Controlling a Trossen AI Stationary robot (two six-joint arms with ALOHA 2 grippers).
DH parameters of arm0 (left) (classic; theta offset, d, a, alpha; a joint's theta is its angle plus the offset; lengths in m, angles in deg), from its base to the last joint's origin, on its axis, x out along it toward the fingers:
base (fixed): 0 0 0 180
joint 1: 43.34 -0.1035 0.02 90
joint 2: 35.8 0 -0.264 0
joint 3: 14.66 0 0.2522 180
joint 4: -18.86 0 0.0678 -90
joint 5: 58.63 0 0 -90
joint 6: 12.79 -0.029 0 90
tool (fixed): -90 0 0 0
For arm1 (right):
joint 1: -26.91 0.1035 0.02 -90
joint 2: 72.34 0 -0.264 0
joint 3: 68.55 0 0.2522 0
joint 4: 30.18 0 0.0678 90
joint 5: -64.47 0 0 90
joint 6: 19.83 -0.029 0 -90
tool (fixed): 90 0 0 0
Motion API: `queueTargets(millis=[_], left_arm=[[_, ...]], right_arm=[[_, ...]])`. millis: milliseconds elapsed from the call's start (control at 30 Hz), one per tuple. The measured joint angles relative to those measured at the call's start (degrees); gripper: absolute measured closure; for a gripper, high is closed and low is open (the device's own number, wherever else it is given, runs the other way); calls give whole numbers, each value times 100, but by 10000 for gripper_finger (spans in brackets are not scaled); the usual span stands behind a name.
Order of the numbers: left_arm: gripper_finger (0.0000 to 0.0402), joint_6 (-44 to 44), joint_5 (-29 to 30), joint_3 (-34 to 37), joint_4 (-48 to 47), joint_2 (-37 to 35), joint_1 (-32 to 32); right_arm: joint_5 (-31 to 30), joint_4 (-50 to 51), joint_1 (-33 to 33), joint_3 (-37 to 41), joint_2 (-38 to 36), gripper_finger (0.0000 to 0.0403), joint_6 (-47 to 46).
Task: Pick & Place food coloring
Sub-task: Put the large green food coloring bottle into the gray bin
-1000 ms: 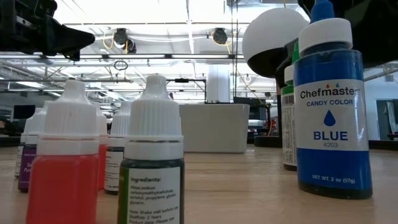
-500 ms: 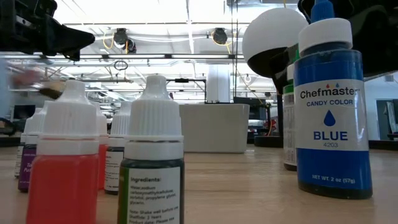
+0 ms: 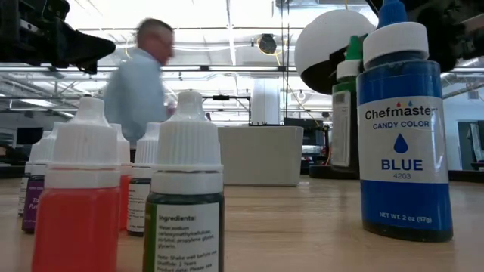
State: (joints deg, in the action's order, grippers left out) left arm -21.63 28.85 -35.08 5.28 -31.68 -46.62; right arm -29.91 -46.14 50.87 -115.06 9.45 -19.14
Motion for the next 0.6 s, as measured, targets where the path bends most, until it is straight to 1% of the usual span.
queueTargets(millis=[100,333,467,600], left_arm=[[360,2,0,0,-4,1,0],[360,6,4,0,-36,1,0],[360,-9,6,0,-43,-1,2],[360,-20,7,0,-43,1,0]], right_arm=[[-349,349,0,13,-490,296,81],[-765,340,107,501,-1692,296,424],[-898,-199,89,1135,-2333,296,758],[-1222,-803,19,1741,-3001,296,545]])
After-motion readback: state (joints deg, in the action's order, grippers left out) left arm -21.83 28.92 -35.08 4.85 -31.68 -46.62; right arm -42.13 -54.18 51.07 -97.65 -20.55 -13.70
